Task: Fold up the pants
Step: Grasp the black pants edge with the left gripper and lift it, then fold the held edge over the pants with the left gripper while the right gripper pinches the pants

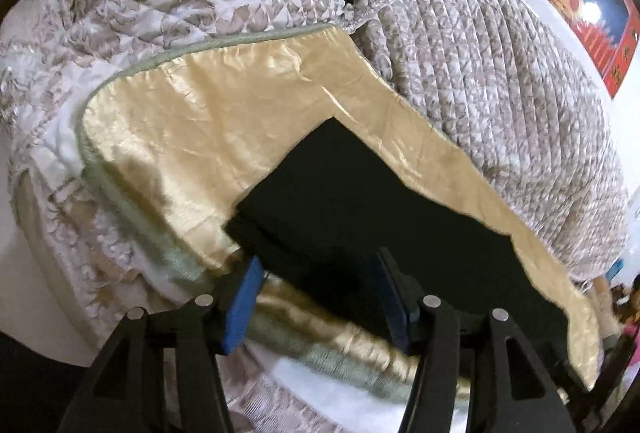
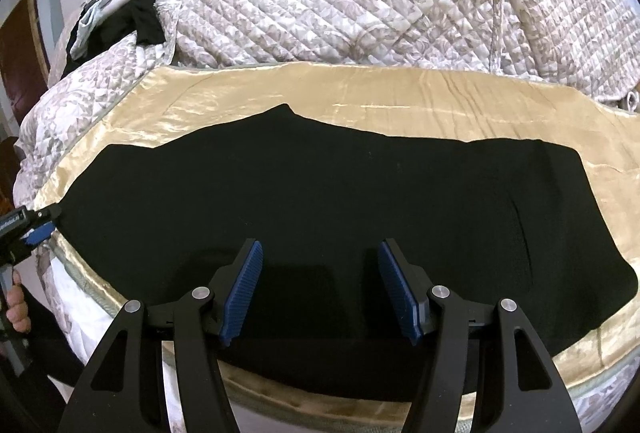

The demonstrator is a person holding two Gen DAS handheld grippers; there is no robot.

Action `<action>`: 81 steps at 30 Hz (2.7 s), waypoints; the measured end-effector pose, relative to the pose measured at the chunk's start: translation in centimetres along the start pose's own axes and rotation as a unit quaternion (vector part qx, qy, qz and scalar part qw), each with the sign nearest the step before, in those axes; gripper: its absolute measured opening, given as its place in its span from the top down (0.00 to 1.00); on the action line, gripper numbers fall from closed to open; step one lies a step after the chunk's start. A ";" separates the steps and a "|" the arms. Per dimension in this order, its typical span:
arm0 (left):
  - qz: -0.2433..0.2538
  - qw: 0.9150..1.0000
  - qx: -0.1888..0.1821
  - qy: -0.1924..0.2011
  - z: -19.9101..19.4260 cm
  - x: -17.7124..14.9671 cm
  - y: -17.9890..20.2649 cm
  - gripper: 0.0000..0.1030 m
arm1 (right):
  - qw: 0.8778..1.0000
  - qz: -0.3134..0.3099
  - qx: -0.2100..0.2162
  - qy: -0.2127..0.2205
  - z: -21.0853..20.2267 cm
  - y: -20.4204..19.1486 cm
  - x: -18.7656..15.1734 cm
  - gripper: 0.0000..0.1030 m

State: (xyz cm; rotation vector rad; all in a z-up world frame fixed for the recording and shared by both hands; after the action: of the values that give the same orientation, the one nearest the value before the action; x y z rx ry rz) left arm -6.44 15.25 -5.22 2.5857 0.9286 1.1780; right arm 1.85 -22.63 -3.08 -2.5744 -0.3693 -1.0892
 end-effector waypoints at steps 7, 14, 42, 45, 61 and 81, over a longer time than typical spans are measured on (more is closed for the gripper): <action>0.029 0.999 0.013 0.005 1.0 0.4 1.3 0.69 | 1.000 0.001 -0.003 0.004 -0.1 0.1 0.1 0.41; 0.067 0.998 0.020 -0.001 1.7 1.3 3.9 0.93 | 1.000 0.014 -0.006 0.009 -0.8 0.5 0.2 0.41; 0.347 0.894 -0.253 -0.131 -2.2 -13.7 27.8 0.72 | 0.985 0.166 0.013 0.036 -4.2 7.6 0.3 0.41; 0.332 0.899 -0.263 -0.113 -3.1 -11.3 26.7 0.58 | 0.984 0.169 0.042 0.030 -3.6 6.8 0.3 0.41; 0.258 0.958 -0.101 -0.079 5.4 -3.4 20.1 0.58 | 0.980 0.141 0.130 -0.049 3.0 2.8 2.0 0.43; 0.249 0.955 -0.121 -0.105 5.8 -4.2 20.1 0.90 | 0.962 0.196 0.182 -0.043 3.2 2.3 2.2 0.97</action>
State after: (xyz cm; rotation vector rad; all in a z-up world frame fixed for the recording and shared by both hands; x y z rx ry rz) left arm 5.17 -2.58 -4.25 2.7394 0.0749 1.0019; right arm 6.16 -23.25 -4.01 -2.2387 -0.0611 -0.6944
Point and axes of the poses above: each gripper's, at about its wrist camera, not at the fingertips, and z roughly the way its jaws point, y to its right, x to its top, the point moved 8 cm from there along z, roughly the way its jaws point, and after that the axes turned 7 degrees about x, right-handed, at the moved point
